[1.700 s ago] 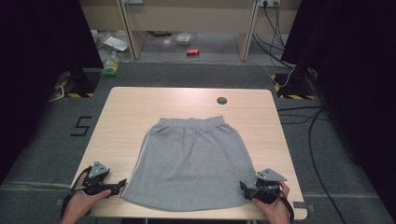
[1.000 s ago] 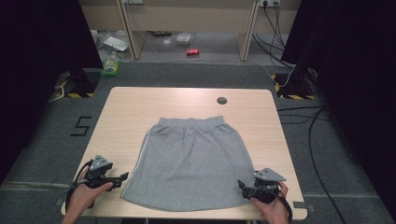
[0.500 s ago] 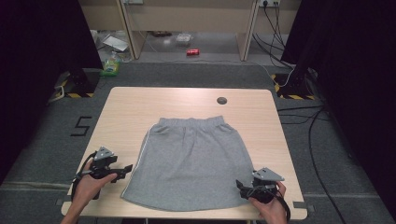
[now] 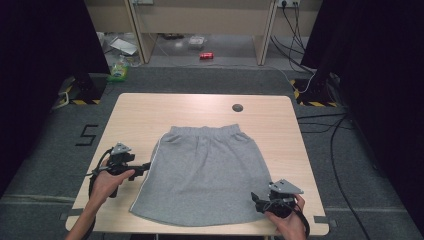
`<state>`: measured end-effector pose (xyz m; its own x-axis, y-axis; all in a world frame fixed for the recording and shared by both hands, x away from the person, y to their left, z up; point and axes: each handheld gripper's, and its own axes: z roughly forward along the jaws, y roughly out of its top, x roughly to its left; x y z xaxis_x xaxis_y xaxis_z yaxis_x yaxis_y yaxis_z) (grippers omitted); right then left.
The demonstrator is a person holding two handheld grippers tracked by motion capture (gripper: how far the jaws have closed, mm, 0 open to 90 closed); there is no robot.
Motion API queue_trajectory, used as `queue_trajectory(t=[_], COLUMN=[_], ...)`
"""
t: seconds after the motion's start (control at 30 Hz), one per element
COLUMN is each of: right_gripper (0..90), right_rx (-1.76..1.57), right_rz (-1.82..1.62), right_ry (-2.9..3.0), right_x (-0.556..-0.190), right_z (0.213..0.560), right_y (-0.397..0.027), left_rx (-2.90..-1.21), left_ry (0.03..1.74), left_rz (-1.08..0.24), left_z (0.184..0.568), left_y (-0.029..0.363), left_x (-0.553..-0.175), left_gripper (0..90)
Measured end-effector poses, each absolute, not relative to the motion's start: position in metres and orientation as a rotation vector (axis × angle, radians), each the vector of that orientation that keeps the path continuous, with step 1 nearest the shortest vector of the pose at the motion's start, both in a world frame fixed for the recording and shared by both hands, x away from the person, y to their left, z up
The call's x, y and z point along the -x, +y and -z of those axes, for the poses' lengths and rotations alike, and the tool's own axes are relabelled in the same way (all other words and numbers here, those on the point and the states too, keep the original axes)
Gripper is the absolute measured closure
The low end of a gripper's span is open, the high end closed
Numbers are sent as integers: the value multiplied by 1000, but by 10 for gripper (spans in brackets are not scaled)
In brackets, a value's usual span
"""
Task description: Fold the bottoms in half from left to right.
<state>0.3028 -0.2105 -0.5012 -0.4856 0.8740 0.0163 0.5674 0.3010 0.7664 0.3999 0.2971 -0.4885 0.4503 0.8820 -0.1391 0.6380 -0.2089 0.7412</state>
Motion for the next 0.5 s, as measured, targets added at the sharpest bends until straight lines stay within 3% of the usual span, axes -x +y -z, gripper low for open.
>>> queue_trajectory(t=[0.5], right_gripper=[222], right_rx=[-1285], right_rz=[-1023], right_ry=[2181], right_x=[-303], right_z=[502], right_y=[-207], left_rx=[-1924], left_ry=[1264], left_rz=[-382], left_z=[484], left_y=[280], left_x=[-435], left_gripper=[291])
